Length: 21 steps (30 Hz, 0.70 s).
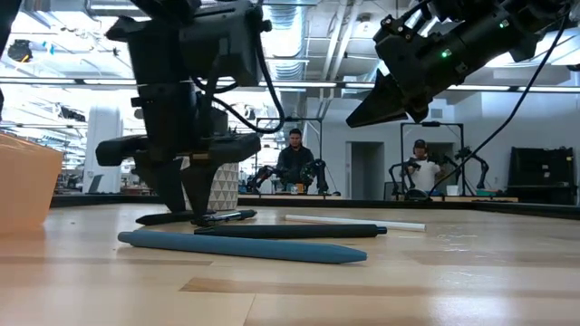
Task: Sort pens & pencils
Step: Put the black pen into the orange bin
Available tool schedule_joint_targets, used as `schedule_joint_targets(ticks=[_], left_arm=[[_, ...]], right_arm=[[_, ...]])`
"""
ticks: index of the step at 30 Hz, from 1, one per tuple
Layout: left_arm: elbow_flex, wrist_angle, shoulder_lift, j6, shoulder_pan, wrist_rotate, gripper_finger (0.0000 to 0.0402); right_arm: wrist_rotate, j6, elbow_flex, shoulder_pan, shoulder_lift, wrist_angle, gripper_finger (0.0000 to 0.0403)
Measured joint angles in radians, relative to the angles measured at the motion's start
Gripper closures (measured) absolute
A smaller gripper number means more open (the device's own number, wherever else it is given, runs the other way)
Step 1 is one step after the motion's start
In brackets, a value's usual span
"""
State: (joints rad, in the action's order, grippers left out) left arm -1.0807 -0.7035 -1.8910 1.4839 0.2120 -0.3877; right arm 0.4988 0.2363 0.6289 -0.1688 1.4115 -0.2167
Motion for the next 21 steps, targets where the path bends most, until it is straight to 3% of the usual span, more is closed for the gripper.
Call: schedule_joint_targets(ticks=[5, 21], left_arm=[[0.002, 0.005, -0.005, 0.05, 0.046, -0.09, 0.0287], [0.02, 0.038, -0.009, 0.106, 0.092, -0.133, 0.0287]], right_arm=[[0.0, 0.0, 0.0, 0.0, 0.0, 0.0, 0.0336], [0.0, 0.001, 0.0, 0.0, 0.0, -0.002, 0.0336]])
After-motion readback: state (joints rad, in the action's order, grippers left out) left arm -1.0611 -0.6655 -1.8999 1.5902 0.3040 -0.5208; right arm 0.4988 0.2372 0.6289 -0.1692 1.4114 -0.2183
